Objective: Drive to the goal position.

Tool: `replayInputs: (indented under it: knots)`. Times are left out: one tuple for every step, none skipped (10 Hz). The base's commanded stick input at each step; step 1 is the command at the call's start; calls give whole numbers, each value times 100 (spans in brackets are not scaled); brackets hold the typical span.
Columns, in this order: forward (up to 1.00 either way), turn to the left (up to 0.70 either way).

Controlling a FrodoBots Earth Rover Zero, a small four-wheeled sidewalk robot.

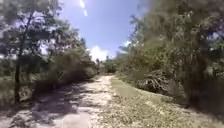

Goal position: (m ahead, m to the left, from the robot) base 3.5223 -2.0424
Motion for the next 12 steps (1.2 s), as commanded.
replayInputs:
  knots:
    - [50,0]
    - [50,0]
    - [50,0]
    - [50,0]
    - [50,0]
    - [50,0]
    - [50,0]
    - [50,0]
    - [50,0]
    - [50,0]
    - [50,0]
    - [50,0]
